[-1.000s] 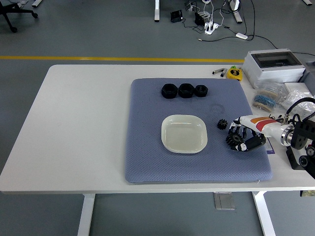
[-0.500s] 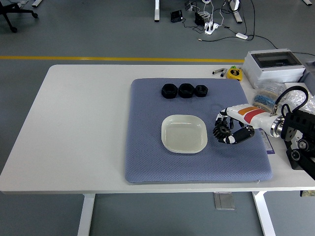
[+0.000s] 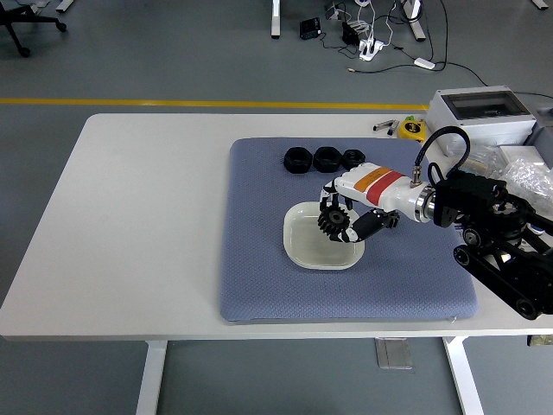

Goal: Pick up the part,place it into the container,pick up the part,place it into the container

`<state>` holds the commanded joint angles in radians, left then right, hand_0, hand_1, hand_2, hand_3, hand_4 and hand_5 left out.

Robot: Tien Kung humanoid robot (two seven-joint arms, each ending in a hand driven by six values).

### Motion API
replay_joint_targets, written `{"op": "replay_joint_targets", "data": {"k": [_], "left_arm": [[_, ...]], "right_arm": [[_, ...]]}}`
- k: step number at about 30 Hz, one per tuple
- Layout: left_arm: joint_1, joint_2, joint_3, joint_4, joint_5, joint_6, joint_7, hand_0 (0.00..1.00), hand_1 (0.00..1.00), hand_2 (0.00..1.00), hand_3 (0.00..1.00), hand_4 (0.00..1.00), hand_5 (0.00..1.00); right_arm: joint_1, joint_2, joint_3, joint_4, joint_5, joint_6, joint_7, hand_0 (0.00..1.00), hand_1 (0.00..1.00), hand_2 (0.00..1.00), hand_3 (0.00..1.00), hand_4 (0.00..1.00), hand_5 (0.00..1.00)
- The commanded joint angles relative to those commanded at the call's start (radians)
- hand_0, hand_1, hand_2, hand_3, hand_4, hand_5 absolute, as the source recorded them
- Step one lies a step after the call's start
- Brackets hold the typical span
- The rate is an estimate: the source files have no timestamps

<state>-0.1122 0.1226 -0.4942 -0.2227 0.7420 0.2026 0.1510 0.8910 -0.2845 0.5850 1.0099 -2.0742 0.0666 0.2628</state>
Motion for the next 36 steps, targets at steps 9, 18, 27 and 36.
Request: {"op": "replay_joint_targets", "data": {"k": [9, 18, 27, 36], "left_arm": [[-0.003, 0.004, -0.005, 0.0, 0.013, 0.0, 0.004, 0.726, 0.728, 0.769, 0.678, 0.712, 0.674], [-0.008, 0.002, -0.012, 0.001, 0.017, 0.003, 0.005, 0.726, 0.728, 0.769, 0.679, 0.711, 0.672], [-0.006, 0.001, -0.018, 0.002, 0.028, -0.004, 0.004, 0.727, 0.729, 0.77, 0.679, 0.711, 0.674], [-0.006, 0.002, -0.024, 0.004, 0.037, -0.009, 0.006, 0.727, 0.729, 0.77, 0.678, 0.708, 0.671]], "right_arm": [[0.057, 0.087, -0.079, -0.132, -0.052, 0.024, -0.03, 0.233, 0.438, 0.535, 0.519, 0.755, 0.372], [0.049, 0.094, -0.077, -0.16, -0.097, 0.031, -0.047, 0.269, 0.491, 0.711, 0.84, 0.998, 0.518], [0.044, 0.091, -0.065, -0.129, -0.124, 0.011, -0.005, 0.294, 0.521, 0.903, 0.998, 0.998, 0.528], [0.004, 0.02, 0.106, 0.015, -0.04, 0.01, 0.044, 0.289, 0.511, 0.875, 0.998, 0.998, 0.493]]}}
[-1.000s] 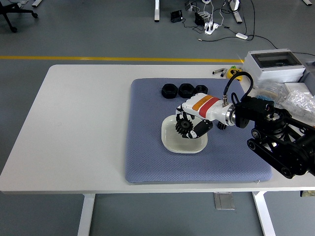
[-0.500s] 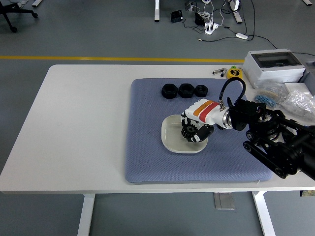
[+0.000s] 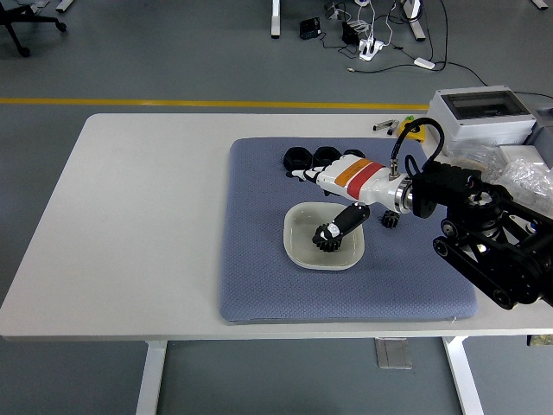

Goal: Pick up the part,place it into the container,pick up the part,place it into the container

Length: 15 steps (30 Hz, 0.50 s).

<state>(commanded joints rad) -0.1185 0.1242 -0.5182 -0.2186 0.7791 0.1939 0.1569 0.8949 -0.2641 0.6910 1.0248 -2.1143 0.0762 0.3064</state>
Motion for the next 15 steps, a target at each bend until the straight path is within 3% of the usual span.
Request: {"op": "replay_joint_targets", "data": {"k": [2, 3, 4, 8, 9, 14, 15], "left_arm": [[0.0, 0.0, 0.006, -0.001, -0.012, 0.004, -0.001, 0.727, 0.729, 0.77, 0.678, 0.708, 0.671], [0.001, -0.001, 0.008, -0.001, -0.017, 0.006, -0.001, 0.727, 0.733, 0.771, 0.679, 0.709, 0.674], [0.001, -0.001, 0.009, -0.001, -0.019, 0.007, -0.002, 0.727, 0.733, 0.771, 0.679, 0.709, 0.674], [0.003, -0.002, 0.008, -0.001, -0.015, 0.007, 0.001, 0.727, 0.733, 0.771, 0.679, 0.709, 0.674], [0.003, -0.003, 0.007, -0.001, -0.014, 0.006, 0.002, 0.725, 0.734, 0.773, 0.676, 0.708, 0.675], [0.011, -0.005, -0.001, 0.001, -0.009, 0.007, 0.003, 0.725, 0.734, 0.773, 0.676, 0.708, 0.675], [0.011, -0.006, -0.003, 0.001, -0.008, 0.007, 0.004, 0.725, 0.736, 0.773, 0.675, 0.704, 0.672]], "right_arm": [[-0.011, -0.024, 0.053, 0.02, 0.014, 0.01, 0.013, 0.289, 0.511, 0.875, 0.998, 0.998, 0.493], [-0.017, -0.035, 0.074, 0.022, 0.016, 0.015, 0.016, 0.303, 0.509, 0.817, 0.916, 0.998, 0.468], [-0.021, -0.044, 0.09, 0.019, 0.019, 0.018, 0.017, 0.303, 0.509, 0.817, 0.916, 0.998, 0.468], [-0.031, -0.068, 0.116, -0.053, 0.052, -0.01, 0.04, 0.303, 0.509, 0.817, 0.916, 0.998, 0.468], [-0.034, -0.069, 0.115, -0.072, 0.055, -0.019, 0.043, 0.533, 0.623, 0.795, 0.824, 0.998, 0.426], [-0.042, -0.036, 0.09, -0.216, 0.105, -0.069, 0.061, 0.533, 0.623, 0.795, 0.824, 0.998, 0.426], [-0.041, -0.025, 0.091, -0.25, 0.11, -0.075, 0.059, 0.646, 0.671, 0.776, 0.807, 0.998, 0.43]]}}
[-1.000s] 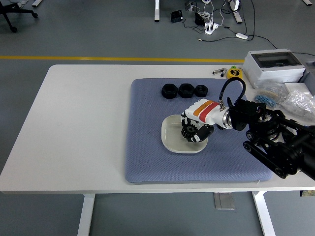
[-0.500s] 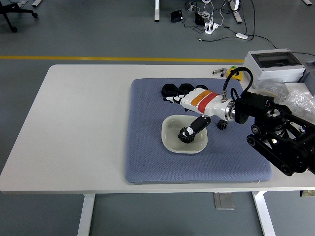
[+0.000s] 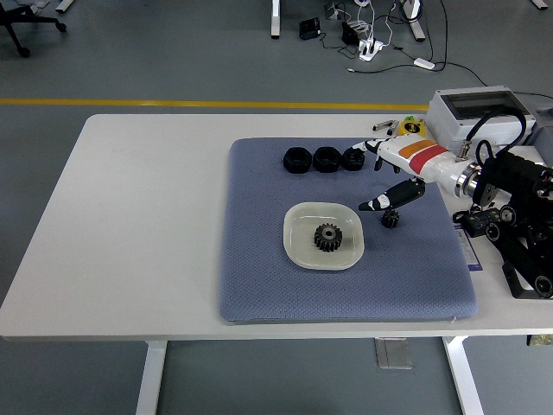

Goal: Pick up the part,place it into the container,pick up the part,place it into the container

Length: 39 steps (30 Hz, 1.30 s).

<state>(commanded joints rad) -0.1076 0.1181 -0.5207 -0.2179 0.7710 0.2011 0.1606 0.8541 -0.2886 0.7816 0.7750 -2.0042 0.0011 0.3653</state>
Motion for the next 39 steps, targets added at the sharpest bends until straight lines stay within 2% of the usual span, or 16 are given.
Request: {"op": "replay_joint_targets", "data": {"k": [4, 8, 11, 12, 17, 18, 23, 24, 27, 39], "left_arm": [[-0.001, -0.004, -0.007, 0.001, 0.003, 0.004, 0.001, 0.725, 0.736, 0.773, 0.675, 0.704, 0.672], [-0.006, -0.007, -0.008, 0.001, -0.003, 0.007, 0.002, 0.721, 0.734, 0.773, 0.674, 0.704, 0.676], [-0.01, -0.008, 0.003, -0.001, -0.014, 0.006, 0.0, 0.721, 0.734, 0.773, 0.674, 0.704, 0.676], [-0.011, -0.008, 0.004, -0.002, -0.015, 0.006, 0.0, 0.723, 0.738, 0.773, 0.673, 0.703, 0.676], [-0.013, -0.009, 0.001, -0.002, -0.011, 0.006, 0.002, 0.723, 0.738, 0.773, 0.673, 0.703, 0.676], [-0.013, -0.009, 0.0, -0.002, -0.009, 0.005, 0.003, 0.721, 0.738, 0.773, 0.673, 0.701, 0.678], [-0.014, -0.009, -0.006, -0.002, 0.001, 0.003, 0.005, 0.721, 0.738, 0.773, 0.673, 0.701, 0.678], [-0.014, -0.009, -0.007, -0.002, 0.002, 0.003, 0.005, 0.719, 0.74, 0.773, 0.673, 0.701, 0.678], [-0.015, -0.01, -0.009, -0.002, 0.005, 0.002, 0.006, 0.719, 0.74, 0.773, 0.673, 0.701, 0.678], [-0.02, -0.012, -0.032, -0.003, 0.043, -0.003, 0.015, 0.717, 0.738, 0.773, 0.671, 0.7, 0.68]], "right_arm": [[0.002, 0.025, 0.004, -0.112, 0.009, -0.012, -0.006, 0.646, 0.671, 0.776, 0.807, 0.998, 0.43], [0.006, 0.033, -0.007, -0.163, 0.022, -0.023, -0.004, 0.628, 0.65, 0.751, 0.799, 0.998, 0.426], [0.009, 0.036, -0.012, -0.185, 0.014, -0.024, -0.007, 0.628, 0.65, 0.751, 0.799, 0.998, 0.426], [0.01, 0.037, -0.015, -0.19, 0.015, -0.023, -0.008, 0.592, 0.624, 0.734, 0.794, 0.998, 0.423], [0.015, 0.048, -0.044, -0.217, 0.032, -0.034, -0.008, 0.592, 0.624, 0.734, 0.794, 0.998, 0.423], [0.016, 0.051, -0.055, -0.223, 0.038, -0.042, -0.007, 0.532, 0.595, 0.707, 0.78, 0.998, 0.406], [0.023, 0.062, -0.11, -0.255, 0.07, -0.092, -0.006, 0.532, 0.595, 0.707, 0.78, 0.998, 0.406], [0.024, 0.064, -0.124, -0.263, 0.08, -0.102, -0.005, 0.476, 0.572, 0.682, 0.687, 0.997, 0.392], [0.029, 0.072, -0.172, -0.292, 0.118, -0.131, -0.002, 0.476, 0.572, 0.682, 0.687, 0.997, 0.392], [0.039, 0.098, -0.272, -0.35, 0.227, -0.169, -0.002, 0.413, 0.547, 0.667, 0.648, 0.952, 0.393]]}}
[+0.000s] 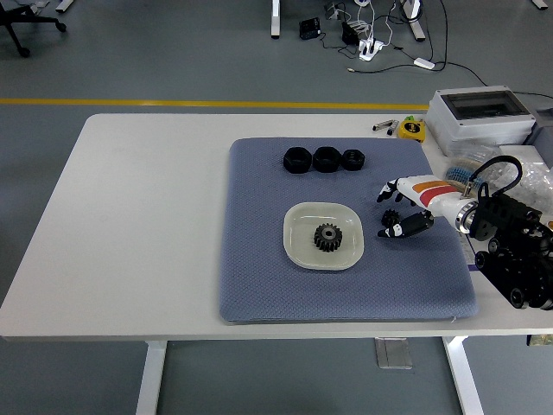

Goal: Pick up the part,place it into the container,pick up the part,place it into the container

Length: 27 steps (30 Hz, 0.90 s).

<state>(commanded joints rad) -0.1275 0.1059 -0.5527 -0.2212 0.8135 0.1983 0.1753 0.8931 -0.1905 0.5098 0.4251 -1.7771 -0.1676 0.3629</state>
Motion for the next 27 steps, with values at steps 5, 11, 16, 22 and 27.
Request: {"op": "replay_joint_targets", "data": {"k": [5, 11, 16, 22, 27], "left_arm": [[0.0, 0.0, 0.01, -0.002, -0.01, -0.001, -0.002, 0.719, 0.738, 0.772, 0.672, 0.699, 0.679], [0.001, 0.0, 0.011, -0.004, -0.006, -0.003, -0.001, 0.718, 0.739, 0.771, 0.672, 0.699, 0.679], [0.002, 0.0, 0.009, -0.004, -0.002, -0.005, 0.0, 0.718, 0.737, 0.771, 0.672, 0.699, 0.679], [0.005, 0.0, -0.002, -0.004, 0.018, -0.008, 0.004, 0.718, 0.737, 0.77, 0.672, 0.699, 0.679], [0.005, -0.001, -0.004, -0.004, 0.021, -0.009, 0.004, 0.718, 0.737, 0.77, 0.672, 0.699, 0.679]], "right_arm": [[0.002, 0.003, -0.047, -0.018, 0.062, -0.031, -0.006, 0.342, 0.475, 0.584, 0.574, 0.88, 0.381], [-0.002, 0.009, -0.094, -0.046, 0.109, -0.044, -0.012, 0.316, 0.456, 0.554, 0.562, 0.857, 0.377], [-0.01, 0.013, -0.112, -0.055, 0.132, -0.049, -0.017, 0.298, 0.447, 0.536, 0.559, 0.855, 0.371], [-0.013, 0.016, -0.114, -0.055, 0.141, -0.056, -0.018, 0.284, 0.439, 0.524, 0.552, 0.842, 0.373], [-0.014, 0.017, -0.118, -0.053, 0.151, -0.069, -0.024, 0.284, 0.439, 0.524, 0.552, 0.842, 0.373]]}}
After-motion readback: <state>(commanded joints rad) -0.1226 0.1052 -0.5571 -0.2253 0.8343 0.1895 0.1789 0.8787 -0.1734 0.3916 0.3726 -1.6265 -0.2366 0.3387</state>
